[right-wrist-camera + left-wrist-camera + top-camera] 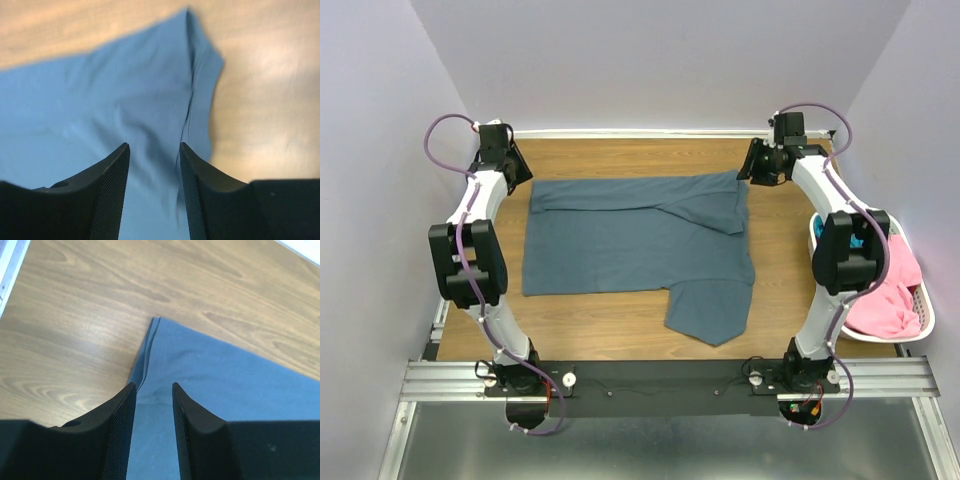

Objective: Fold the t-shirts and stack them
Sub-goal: Fold the tshirt

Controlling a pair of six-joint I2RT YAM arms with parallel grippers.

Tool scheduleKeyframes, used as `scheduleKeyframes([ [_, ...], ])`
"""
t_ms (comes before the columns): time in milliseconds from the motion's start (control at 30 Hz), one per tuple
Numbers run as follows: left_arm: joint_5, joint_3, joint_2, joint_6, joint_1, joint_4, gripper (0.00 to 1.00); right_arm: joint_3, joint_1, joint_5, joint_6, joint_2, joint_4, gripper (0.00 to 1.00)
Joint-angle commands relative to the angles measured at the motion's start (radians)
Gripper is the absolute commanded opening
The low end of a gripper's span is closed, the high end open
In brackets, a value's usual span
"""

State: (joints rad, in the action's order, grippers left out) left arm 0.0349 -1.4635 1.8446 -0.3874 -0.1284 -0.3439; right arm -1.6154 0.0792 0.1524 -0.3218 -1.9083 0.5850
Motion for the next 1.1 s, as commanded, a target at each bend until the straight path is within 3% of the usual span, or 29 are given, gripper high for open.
scheduleKeyframes([
  [0,0.011,-0.004,0.016,0.002,0.013,0.029,0.42,-0.073,-0.038,0.078,-0.034,-0.107,-0.135,0.51],
  [300,-0.067,-0.095,0.185,-0.022,0.019,0.068,0.27,-0.218,-0.068,0.183,-0.022,-0.337,-0.217,0.49],
  [800,-0.087,-0.192,0.363,-0.018,0.019,0.068,0.22,-0.281,-0.107,0.234,-0.06,-0.475,-0.281,0.48],
  [1067,-0.082,-0.186,0.381,-0.016,0.021,0.066,0.19,-0.316,-0.113,0.3,-0.06,-0.514,-0.292,0.32],
])
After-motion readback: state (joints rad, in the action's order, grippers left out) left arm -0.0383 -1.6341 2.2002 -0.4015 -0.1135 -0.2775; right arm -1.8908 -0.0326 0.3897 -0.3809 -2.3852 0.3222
